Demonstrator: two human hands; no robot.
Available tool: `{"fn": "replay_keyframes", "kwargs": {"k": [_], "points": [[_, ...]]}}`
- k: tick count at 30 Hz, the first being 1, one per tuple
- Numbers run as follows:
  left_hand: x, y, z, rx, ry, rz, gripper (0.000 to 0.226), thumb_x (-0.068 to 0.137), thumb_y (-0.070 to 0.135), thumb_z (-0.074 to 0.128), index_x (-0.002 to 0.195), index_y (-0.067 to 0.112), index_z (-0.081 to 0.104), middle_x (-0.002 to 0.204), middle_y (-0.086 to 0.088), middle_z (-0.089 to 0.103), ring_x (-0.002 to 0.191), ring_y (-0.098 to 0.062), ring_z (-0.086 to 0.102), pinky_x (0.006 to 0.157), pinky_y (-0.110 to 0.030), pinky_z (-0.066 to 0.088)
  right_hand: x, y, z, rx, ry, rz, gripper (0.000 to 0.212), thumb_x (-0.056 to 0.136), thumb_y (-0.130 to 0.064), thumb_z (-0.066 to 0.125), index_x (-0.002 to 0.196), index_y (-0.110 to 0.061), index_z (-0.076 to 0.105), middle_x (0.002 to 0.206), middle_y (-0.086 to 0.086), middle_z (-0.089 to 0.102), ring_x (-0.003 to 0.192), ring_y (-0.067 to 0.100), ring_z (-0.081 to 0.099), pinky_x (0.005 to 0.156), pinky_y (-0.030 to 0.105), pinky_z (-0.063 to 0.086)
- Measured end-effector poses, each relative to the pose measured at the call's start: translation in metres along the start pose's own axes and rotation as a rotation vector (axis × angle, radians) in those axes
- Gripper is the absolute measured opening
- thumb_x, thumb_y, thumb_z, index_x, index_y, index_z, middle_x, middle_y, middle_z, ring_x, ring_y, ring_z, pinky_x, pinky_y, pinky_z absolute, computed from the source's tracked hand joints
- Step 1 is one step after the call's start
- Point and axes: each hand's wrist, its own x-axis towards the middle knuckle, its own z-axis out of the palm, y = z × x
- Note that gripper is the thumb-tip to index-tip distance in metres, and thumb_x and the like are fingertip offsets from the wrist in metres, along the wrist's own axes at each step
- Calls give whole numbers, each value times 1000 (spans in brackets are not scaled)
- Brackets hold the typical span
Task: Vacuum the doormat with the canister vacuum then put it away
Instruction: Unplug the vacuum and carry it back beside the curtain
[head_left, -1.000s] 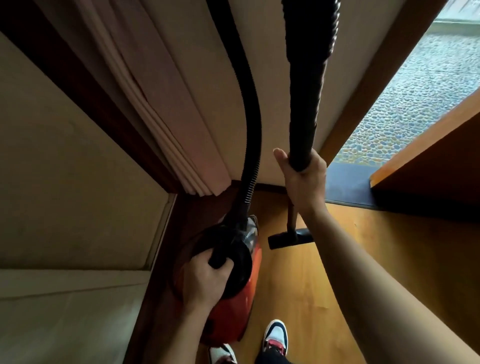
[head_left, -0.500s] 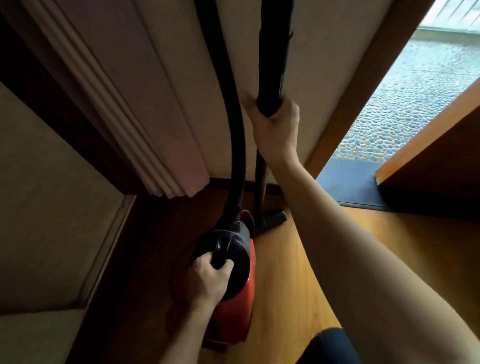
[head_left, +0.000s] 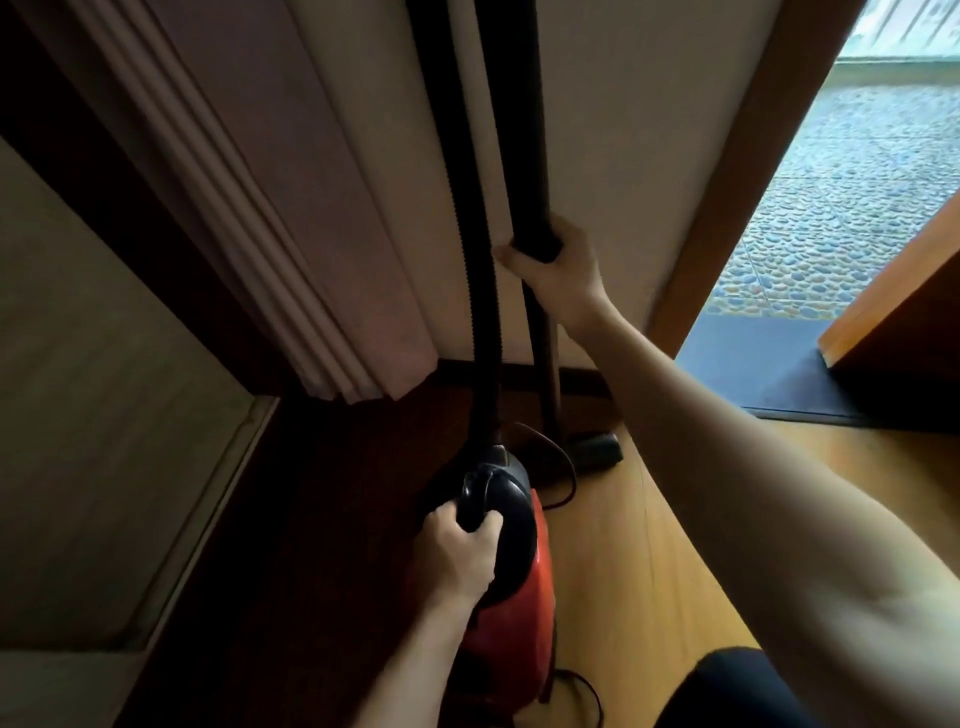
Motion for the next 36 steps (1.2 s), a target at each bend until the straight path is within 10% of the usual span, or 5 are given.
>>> {"fn": "replay_keyframes", "kwargs": {"k": [9, 23, 36], "points": [[18, -25, 21, 39, -32, 15, 23, 65, 46, 55, 69, 26, 64, 63, 2, 68, 60, -25, 69, 63, -49, 60, -18, 74, 29, 34, 8, 31, 32, 87, -18, 77, 116, -14, 64, 102, -8, 69, 91, -9, 64, 78, 14, 52], [28, -45, 38, 40, -55, 3, 13, 77, 32, 61, 67, 22, 63, 59, 3, 64, 56, -23, 66, 59, -48, 60, -1, 78, 28, 214, 305, 26, 21, 86, -15, 78, 97, -21, 60, 88, -8, 67, 82, 7, 66, 70, 18, 54], [68, -39, 56, 112, -31, 6, 23, 67, 45, 52, 74, 24, 59, 73, -3, 72, 70, -31, 71, 67, -48, 61, 5, 90, 7, 130, 64, 27, 21, 87, -20, 77, 84, -7, 61, 67, -4, 62, 64, 15, 63, 66, 30, 54]]}}
